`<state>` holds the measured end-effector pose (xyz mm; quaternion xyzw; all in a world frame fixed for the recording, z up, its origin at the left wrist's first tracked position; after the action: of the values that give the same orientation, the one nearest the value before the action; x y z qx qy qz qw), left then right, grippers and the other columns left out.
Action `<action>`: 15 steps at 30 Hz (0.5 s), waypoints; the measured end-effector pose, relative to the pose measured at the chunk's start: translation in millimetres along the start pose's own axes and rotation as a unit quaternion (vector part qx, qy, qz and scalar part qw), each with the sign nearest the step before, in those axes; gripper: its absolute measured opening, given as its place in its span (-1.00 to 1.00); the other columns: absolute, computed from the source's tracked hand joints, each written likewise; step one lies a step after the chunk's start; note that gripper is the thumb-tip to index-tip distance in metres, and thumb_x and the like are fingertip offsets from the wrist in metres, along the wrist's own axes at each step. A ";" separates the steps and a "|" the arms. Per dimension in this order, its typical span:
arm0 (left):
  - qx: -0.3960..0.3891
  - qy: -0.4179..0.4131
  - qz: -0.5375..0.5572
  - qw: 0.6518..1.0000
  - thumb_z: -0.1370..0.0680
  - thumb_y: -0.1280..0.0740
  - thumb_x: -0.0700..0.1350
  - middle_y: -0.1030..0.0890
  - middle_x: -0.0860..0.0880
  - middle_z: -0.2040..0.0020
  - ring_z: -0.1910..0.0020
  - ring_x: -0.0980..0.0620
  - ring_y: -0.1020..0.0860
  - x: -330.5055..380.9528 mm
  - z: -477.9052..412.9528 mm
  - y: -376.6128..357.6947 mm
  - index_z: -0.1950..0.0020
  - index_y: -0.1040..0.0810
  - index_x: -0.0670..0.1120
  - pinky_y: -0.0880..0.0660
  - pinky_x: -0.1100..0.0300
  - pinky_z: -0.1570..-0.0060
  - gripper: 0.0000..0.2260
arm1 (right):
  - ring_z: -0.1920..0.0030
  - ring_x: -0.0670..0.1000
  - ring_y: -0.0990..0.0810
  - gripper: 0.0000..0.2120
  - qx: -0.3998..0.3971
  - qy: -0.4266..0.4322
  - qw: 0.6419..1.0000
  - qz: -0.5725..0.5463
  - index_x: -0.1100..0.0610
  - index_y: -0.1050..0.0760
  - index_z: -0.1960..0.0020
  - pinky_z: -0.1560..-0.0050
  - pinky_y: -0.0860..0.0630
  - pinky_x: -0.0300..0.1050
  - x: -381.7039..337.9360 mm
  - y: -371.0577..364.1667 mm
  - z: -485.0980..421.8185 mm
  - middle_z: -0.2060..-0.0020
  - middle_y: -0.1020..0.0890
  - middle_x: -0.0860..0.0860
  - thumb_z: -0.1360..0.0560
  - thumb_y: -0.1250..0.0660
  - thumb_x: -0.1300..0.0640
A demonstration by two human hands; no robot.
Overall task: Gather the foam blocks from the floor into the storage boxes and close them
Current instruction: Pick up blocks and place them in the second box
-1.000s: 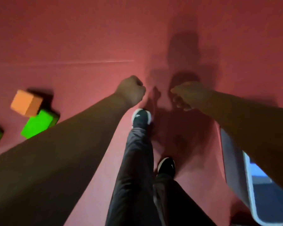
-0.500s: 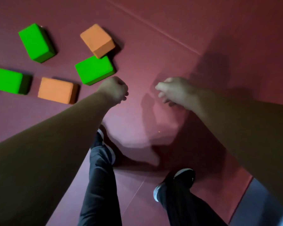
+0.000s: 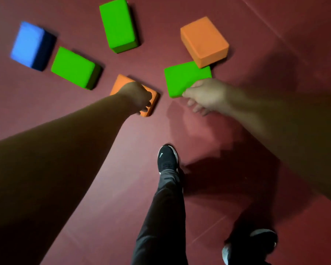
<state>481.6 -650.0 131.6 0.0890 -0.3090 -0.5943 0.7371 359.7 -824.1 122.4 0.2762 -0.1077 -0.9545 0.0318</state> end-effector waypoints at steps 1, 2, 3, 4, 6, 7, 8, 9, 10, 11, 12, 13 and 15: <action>0.002 0.007 -0.008 1.000 -0.64 -0.25 -0.19 -0.72 -0.14 0.01 0.15 -0.10 -0.70 -7.8 -8.1 15.7 -0.01 -0.55 -0.16 -0.65 0.01 0.14 -0.90 | 0.27 0.01 -0.56 -0.93 -0.001 0.006 1.000 0.019 0.04 -0.49 0.00 0.28 -0.43 -0.14 -15.2 -5.9 -9.5 0.13 -0.64 0.02 -0.60 -0.29 0.05; -0.005 0.015 -0.015 1.000 -0.65 -0.25 -0.21 -0.72 -0.16 -0.05 0.08 -0.13 -0.71 -15.3 -14.1 27.1 -0.07 -0.55 -0.20 -0.66 -0.04 0.10 -0.89 | 0.27 0.02 -0.57 -0.92 -0.003 0.014 0.999 0.032 0.05 -0.50 0.02 0.26 -0.44 -0.12 -27.3 -11.5 -20.2 0.13 -0.65 0.04 -0.58 -0.30 0.06; -0.022 0.023 -0.017 0.999 -0.67 -0.21 -0.25 -0.70 -0.20 -0.14 0.00 -0.17 -0.71 -23.0 -22.0 34.0 -0.12 -0.54 -0.25 -0.66 -0.09 0.04 -0.86 | 0.28 0.03 -0.55 -0.93 -0.007 0.019 0.999 0.041 0.06 -0.50 0.03 0.27 -0.42 -0.13 -37.6 -16.4 -29.5 0.13 -0.65 0.06 -0.58 -0.30 0.07; -0.039 0.036 -0.016 0.998 -0.69 -0.16 -0.29 -0.68 -0.24 -0.22 -0.07 -0.21 -0.69 -29.7 -29.2 37.6 -0.16 -0.53 -0.30 -0.65 -0.14 -0.04 -0.82 | 0.30 0.03 -0.53 -0.93 -0.014 0.020 0.999 0.045 0.06 -0.50 0.04 0.29 -0.39 -0.16 -44.7 -21.1 -38.6 0.14 -0.63 0.07 -0.58 -0.29 0.08; -0.051 0.057 -0.006 0.997 -0.71 -0.11 -0.30 -0.65 -0.24 -0.27 -0.16 -0.23 -0.67 -42.6 -41.7 41.5 -0.25 -0.51 -0.35 -0.62 -0.18 -0.15 -0.76 | 0.31 0.02 -0.51 -0.95 -0.023 0.012 0.998 0.060 0.05 -0.49 0.01 0.33 -0.34 -0.20 -55.0 -29.6 -56.9 0.16 -0.59 0.06 -0.58 -0.28 0.10; -0.046 0.064 0.004 0.997 -0.71 -0.11 -0.28 -0.66 -0.21 -0.24 -0.14 -0.21 -0.68 -49.0 -49.4 42.3 -0.26 -0.51 -0.33 -0.66 -0.11 -0.08 -0.76 | 0.32 0.02 -0.53 -0.96 -0.028 0.005 0.997 0.073 0.05 -0.49 0.01 0.34 -0.36 -0.22 -56.9 -33.2 -66.4 0.18 -0.58 0.05 -0.58 -0.27 0.10; -0.035 0.075 0.028 0.996 -0.71 -0.13 -0.26 -0.68 -0.16 -0.18 -0.08 -0.16 -0.69 -55.6 -55.5 42.4 -0.23 -0.53 -0.31 -0.68 0.00 0.10 -0.77 | 0.33 0.02 -0.55 -0.95 -0.032 -0.003 0.996 0.088 0.05 -0.49 0.03 0.36 -0.38 -0.23 -57.3 -35.9 -75.7 0.20 -0.57 0.04 -0.57 -0.26 0.10; -0.026 0.090 0.052 0.994 -0.70 -0.15 -0.23 -0.69 -0.12 -0.13 -0.02 -0.13 -0.70 -64.1 -63.6 40.1 -0.18 -0.55 -0.27 -0.62 0.10 0.29 -0.78 | 0.32 0.04 -0.60 -0.93 -0.035 -0.005 0.994 0.105 0.07 -0.50 0.05 0.37 -0.42 -0.22 -56.5 -37.6 -85.2 0.20 -0.58 0.05 -0.56 -0.26 0.09; -0.020 0.110 0.075 0.991 -0.68 -0.17 -0.20 -0.70 -0.09 -0.10 0.01 -0.11 -0.70 -71.5 -68.8 36.0 -0.13 -0.56 -0.24 -0.56 0.16 0.36 -0.80 | 0.28 0.08 -0.67 -0.88 -0.032 0.002 0.992 0.125 0.12 -0.53 0.05 0.34 -0.49 -0.18 -55.1 -37.8 -96.4 0.19 -0.63 0.07 -0.54 -0.27 0.08; -0.021 0.127 0.094 0.987 -0.67 -0.19 -0.17 -0.71 -0.08 -0.08 0.00 -0.11 -0.71 -80.6 -79.3 30.2 -0.09 -0.58 -0.22 -0.56 0.17 0.30 -0.80 | 0.20 0.12 -0.72 -0.82 -0.027 0.008 0.989 0.148 0.16 -0.57 0.02 0.28 -0.56 -0.12 -54.3 -36.5 -107.4 0.15 -0.68 0.10 -0.52 -0.29 0.06; -0.025 0.144 0.111 0.983 -0.66 -0.21 -0.15 -0.71 -0.08 -0.08 -0.02 -0.12 -0.72 -87.2 -86.9 23.2 -0.08 -0.58 -0.21 -0.60 0.13 0.19 -0.80 | 0.14 0.13 -0.74 -0.78 -0.023 0.014 0.984 0.174 0.17 -0.59 -0.03 0.21 -0.62 -0.05 -53.4 -35.6 -116.6 0.12 -0.71 0.13 -0.51 -0.30 0.06; -0.027 0.157 0.132 0.978 -0.65 -0.22 -0.13 -0.70 -0.08 -0.08 -0.03 -0.12 -0.72 -94.1 -98.1 13.6 -0.10 -0.58 -0.21 -0.61 0.06 0.08 -0.80 | 0.11 0.13 -0.75 -0.76 -0.025 0.013 0.982 0.188 0.16 -0.60 -0.08 0.13 -0.66 0.00 -52.6 -34.6 -125.1 0.10 -0.71 0.13 -0.51 -0.32 0.05; -0.024 0.182 0.154 0.971 -0.67 -0.23 -0.10 -0.68 -0.08 -0.12 0.03 -0.11 -0.70 -103.8 -115.8 -3.1 -0.21 -0.56 -0.21 -0.60 0.02 -0.02 -0.77 | 0.11 0.15 -0.75 -0.72 -0.021 0.017 0.970 0.241 0.17 -0.62 -0.13 0.03 -0.69 0.07 -52.7 -33.3 -148.4 0.12 -0.73 0.13 -0.51 -0.33 0.04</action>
<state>533.4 -581.6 1.9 0.1295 -0.1648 -0.4548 0.8656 483.5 -813.2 20.1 0.2575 -0.1506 -0.9158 0.2688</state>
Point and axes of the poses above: each hand's wrist, its own z-axis away from the middle knuckle, its own y-axis out of the back of the hand, x = y × z, the point moved 6 cm from there along -z, towards the middle knuckle
